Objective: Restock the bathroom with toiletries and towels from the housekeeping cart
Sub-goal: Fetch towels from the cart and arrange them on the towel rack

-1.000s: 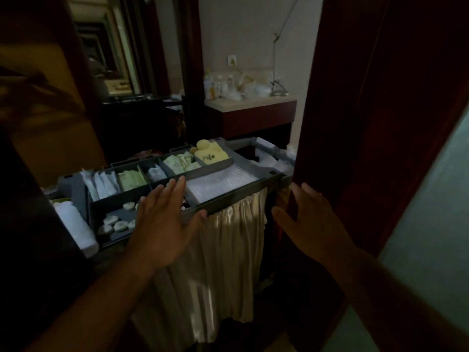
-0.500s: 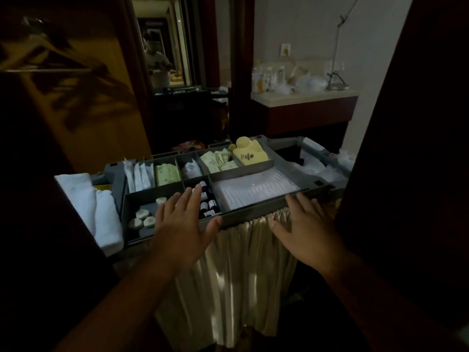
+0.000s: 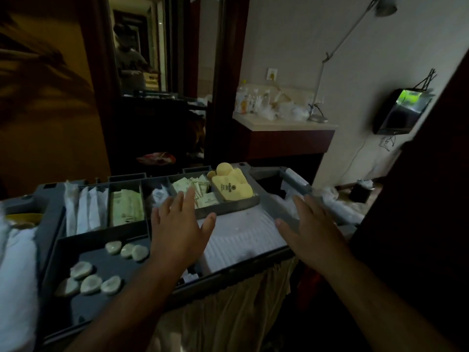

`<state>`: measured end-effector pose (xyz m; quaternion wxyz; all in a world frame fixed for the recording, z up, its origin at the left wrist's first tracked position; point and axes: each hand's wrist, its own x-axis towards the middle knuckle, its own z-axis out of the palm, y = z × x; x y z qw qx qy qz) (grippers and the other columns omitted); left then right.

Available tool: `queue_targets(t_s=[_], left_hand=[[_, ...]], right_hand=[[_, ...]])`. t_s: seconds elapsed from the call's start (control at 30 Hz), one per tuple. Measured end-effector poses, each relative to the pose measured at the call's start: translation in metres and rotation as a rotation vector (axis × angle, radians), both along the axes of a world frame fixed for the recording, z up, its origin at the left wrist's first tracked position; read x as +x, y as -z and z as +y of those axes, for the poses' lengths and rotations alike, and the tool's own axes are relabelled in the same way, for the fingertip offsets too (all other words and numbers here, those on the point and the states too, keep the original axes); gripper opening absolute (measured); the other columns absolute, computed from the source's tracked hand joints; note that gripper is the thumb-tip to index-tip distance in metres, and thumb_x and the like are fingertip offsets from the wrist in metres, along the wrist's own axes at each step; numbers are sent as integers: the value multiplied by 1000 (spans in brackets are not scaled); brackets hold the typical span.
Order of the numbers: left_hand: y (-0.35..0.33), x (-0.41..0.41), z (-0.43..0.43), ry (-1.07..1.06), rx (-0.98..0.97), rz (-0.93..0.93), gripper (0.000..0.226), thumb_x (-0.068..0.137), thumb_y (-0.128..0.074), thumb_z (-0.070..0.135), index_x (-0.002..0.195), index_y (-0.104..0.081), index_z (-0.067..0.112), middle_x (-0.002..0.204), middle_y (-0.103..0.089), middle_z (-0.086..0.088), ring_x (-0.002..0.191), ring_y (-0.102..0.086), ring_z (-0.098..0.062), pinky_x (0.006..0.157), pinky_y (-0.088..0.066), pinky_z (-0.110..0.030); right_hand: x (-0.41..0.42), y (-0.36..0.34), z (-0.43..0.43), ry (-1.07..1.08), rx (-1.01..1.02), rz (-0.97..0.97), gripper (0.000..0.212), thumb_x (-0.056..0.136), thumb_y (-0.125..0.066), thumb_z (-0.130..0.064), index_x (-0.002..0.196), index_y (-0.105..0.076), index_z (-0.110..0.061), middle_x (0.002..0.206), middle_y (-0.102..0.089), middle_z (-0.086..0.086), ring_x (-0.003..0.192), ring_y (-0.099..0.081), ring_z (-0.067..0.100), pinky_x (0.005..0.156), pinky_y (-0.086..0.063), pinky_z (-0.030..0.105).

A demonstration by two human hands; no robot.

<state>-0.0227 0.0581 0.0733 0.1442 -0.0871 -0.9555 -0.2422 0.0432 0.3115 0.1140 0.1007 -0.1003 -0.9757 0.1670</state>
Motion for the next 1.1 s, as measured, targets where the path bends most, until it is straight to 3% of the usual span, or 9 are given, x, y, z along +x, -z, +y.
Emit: queue_targets(t_s=[0.27,0.4,0.67,0.83,1.0,1.1], left_hand=[[12,-28,-66,-231,3,-25,78,97,-35,63,160,-8,25,166,-17,-4,152,-9,-29,123,-10,-52],[12,-41,-104,-373,-19,-46,79,96,-34,65,160,-10,25,167,-15,-2,153,-9,-29,123,-9,-52],[19,-61,-164,-684,-113,-79,80,95,-38,65,158,-17,22,163,-27,-8,148,-23,-32,120,-19,-50],[44,-53,-197,-925,-126,-210,83,92,-37,71,157,-22,21,161,-31,-9,146,-27,-34,118,-23,-49],[70,-36,-206,-1093,-141,-406,82,93,-32,72,157,-20,23,164,-21,-10,149,-20,-34,119,-21,-50],[86,-22,-202,-1124,-217,-520,65,97,-23,67,148,-38,30,164,-17,-14,147,-19,-38,117,-22,-54]], right_hand=[[-97,8,-74,-219,31,-41,79,97,-44,-61,159,-12,-23,167,-5,2,152,-8,27,120,-19,44],[-137,21,-118,-377,-23,-101,79,98,-43,-61,160,-9,-25,168,0,1,153,-3,29,121,-19,49],[-220,17,-179,-647,6,-95,80,98,-41,-63,160,-6,-26,168,0,1,153,-8,28,121,-19,46],[-261,30,-215,-802,-26,-136,80,96,-44,-63,159,-11,-27,168,-6,2,153,-9,28,121,-22,48],[-292,45,-257,-987,-17,-171,80,95,-46,-62,158,-14,-26,167,-11,3,152,-12,27,120,-23,46],[-297,60,-280,-1103,-29,-186,79,94,-48,-61,158,-16,-26,166,-15,4,151,-16,27,119,-26,44]])
